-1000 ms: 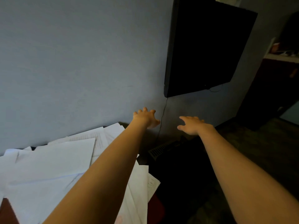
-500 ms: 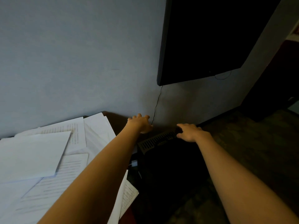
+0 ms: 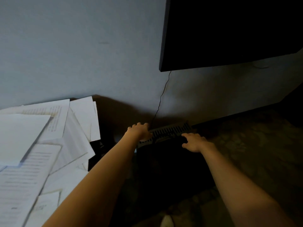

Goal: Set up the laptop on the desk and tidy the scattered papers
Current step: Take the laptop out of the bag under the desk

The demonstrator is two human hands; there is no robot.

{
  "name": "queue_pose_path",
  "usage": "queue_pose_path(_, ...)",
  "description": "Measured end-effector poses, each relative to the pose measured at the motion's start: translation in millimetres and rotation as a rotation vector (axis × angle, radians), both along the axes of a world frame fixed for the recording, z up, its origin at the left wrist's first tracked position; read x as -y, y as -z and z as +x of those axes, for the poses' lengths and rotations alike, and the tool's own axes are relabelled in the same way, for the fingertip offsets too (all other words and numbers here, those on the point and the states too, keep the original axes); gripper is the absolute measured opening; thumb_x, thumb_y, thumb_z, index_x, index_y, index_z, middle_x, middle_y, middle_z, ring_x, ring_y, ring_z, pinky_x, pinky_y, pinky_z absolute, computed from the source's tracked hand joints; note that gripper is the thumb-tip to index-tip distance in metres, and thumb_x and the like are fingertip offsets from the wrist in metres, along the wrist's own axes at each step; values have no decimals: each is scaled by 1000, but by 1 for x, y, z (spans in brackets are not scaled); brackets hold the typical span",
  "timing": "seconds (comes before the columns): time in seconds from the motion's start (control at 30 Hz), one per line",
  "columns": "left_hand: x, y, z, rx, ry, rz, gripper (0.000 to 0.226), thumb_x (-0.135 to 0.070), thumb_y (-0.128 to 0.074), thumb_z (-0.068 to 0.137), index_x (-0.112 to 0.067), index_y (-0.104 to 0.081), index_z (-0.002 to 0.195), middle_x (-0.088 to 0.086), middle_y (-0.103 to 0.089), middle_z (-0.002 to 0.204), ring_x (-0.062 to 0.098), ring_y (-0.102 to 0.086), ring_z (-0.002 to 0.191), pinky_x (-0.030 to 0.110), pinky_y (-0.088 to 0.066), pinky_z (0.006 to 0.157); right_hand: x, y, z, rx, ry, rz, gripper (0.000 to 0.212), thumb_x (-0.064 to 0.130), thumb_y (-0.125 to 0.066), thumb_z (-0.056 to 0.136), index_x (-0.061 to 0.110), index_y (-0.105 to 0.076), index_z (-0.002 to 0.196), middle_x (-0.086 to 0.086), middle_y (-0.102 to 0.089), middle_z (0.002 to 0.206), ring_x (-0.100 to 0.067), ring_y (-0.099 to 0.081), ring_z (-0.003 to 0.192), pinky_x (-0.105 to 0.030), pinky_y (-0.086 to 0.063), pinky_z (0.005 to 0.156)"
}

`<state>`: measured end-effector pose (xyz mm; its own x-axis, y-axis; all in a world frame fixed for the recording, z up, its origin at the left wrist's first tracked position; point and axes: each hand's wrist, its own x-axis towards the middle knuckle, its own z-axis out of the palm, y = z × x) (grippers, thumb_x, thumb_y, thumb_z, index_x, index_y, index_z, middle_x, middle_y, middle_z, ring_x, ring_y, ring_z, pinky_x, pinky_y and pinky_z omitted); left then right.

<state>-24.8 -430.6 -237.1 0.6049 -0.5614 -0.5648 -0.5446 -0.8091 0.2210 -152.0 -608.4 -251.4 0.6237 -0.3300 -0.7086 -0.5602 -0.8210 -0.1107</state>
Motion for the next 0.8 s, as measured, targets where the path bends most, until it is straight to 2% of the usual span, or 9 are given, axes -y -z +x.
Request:
queue_pose_path(0.17,34,45,-5,-59,-104,28,57,-39,-47,95,-19,-27,145,15,-32,147,36,-34,133,50,-26,110,49,48,7,-112,-78,45,56,34,-38,100,20,-15,150,-9,-20,154,-34,-21,140,-43,-22,112)
queue_pose_path(0.3,46,88,-8,-122,-178,81,59,-40,-44,96,-18,-24,147,15,-26,151,37,-29,136,50,-23,112,62,89,23,-110,-141,52,58,33,-39,100,20,-15,150,-10,-19,154,-32,-19,141,-43,-20,113)
queue_pose_path(0.43,50,128,-6,-174,-248,89,59,-38,-44,96,-18,-23,147,15,-23,152,36,-28,137,48,-24,112,62,131,42,-55,-189,96,57,32,-39,99,21,-17,150,-6,-19,155,-29,-18,141,-42,-20,113)
queue_pose_path(0.57,52,168,1,-235,-347,61,56,-37,-45,95,-19,-27,145,15,-29,148,35,-36,132,48,-31,110,63,175,57,32,-175,107,58,30,-42,98,23,-17,150,-6,-12,157,-27,-11,144,-43,-16,116)
queue_pose_path(0.67,57,193,10,-248,-422,24,55,-36,-45,95,-19,-29,144,15,-30,148,35,-37,131,48,-33,109,68,200,71,142,-105,22,58,28,-43,98,20,-16,149,-6,-9,157,-26,-8,145,-43,-16,116)
queue_pose_path(0.8,69,228,20,-259,-498,-57,53,-39,-43,96,-19,-31,144,14,-30,149,34,-33,134,48,-31,110,81,232,92,218,-109,-104,59,28,-45,97,17,-18,148,-7,-20,155,-25,-18,143,-42,-20,114)
